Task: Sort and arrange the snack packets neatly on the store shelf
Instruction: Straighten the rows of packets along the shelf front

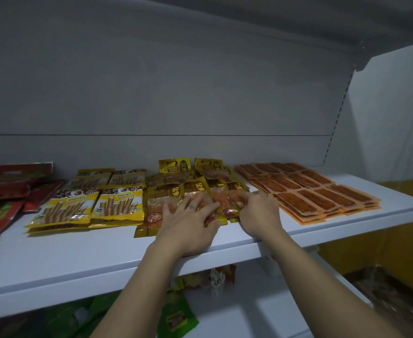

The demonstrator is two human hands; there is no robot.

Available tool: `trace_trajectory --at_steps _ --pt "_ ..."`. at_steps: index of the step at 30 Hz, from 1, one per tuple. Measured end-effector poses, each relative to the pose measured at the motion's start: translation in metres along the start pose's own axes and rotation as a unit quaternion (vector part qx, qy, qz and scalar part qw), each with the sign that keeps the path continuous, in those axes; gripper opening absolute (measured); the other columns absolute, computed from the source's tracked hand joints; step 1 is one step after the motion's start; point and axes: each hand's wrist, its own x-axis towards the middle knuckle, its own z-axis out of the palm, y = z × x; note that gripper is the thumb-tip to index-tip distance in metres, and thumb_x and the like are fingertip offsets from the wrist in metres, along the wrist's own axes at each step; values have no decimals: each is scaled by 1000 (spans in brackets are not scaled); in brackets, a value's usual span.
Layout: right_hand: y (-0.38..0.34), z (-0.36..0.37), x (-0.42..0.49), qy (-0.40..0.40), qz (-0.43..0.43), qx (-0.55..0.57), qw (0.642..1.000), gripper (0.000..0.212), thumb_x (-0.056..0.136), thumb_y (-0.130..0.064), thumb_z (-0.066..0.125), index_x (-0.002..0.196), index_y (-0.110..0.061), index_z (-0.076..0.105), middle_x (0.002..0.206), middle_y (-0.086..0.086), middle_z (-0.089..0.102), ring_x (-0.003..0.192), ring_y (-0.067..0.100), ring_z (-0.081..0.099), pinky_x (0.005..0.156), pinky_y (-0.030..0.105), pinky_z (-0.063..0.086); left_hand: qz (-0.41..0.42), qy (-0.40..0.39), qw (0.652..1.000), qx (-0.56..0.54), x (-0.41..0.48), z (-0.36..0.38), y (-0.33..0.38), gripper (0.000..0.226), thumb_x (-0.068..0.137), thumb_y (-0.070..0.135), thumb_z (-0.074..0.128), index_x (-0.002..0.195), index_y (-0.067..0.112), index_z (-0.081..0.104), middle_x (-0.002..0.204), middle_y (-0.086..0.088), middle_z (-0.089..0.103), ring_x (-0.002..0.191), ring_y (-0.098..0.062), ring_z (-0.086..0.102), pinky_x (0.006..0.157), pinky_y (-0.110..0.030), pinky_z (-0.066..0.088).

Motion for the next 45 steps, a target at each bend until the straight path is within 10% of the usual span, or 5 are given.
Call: trace_trajectory --at_steps 7,30,36,45 --pt "0 2 0 18 -68 17 997 45 103 -44 30 147 -40 41 163 5 23 149 25 15 119 47 10 6 -6 1000 5 0 0 0 55 97 64 19 150 56 8 166 10 -6 152 -18 -9 114 -62 -12" --pt "2 10 5 -73 -147 8 986 48 101 -56 21 146 -47 32 160 -8 27 148 16 17 120 51 9 -78 121 990 2 -9 -2 8 81 87 71 31 155 28 18 165 -4 13 153 -22 0 115 -62 -9" --pt "3 10 3 -98 -161 -9 982 56 94 -70 23 146 -52 31 164 -12 16 150 15 8 120 53 3 -197 158 968 0 -22 -10 11 63 83 65 32 126 21 45 139 -6 50 137 -29 37 114 -65 11" --pt "3 10 6 -101 -154 -13 983 54 95 -69 24 146 -53 31 164 -10 15 150 15 6 119 52 1 -105 120 987 30 -29 -13 0 67 87 65 31 136 24 53 147 0 47 134 -27 36 108 -44 27"
